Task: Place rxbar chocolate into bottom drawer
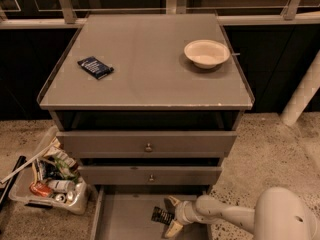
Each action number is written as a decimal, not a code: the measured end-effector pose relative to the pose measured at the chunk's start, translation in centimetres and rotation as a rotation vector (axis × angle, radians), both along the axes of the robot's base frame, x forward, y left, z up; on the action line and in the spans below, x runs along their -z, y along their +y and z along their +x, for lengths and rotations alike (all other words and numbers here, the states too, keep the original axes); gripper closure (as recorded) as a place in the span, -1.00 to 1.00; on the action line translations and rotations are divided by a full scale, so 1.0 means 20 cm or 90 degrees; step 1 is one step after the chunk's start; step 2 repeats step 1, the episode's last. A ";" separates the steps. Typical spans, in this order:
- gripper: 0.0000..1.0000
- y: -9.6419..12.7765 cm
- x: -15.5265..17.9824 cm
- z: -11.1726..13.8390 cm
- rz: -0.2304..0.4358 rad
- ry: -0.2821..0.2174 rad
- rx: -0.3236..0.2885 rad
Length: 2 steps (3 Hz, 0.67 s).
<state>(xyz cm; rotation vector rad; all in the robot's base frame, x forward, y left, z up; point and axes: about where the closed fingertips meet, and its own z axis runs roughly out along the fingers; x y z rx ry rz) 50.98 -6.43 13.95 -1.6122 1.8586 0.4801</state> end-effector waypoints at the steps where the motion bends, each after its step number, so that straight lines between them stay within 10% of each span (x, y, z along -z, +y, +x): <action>1: -1.00 0.00 0.00 0.00 0.000 0.000 0.000; 2: -1.00 0.00 0.00 0.00 0.000 0.000 0.000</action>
Offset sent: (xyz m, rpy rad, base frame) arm 0.0000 0.0000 0.0000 0.0000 0.0000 0.0000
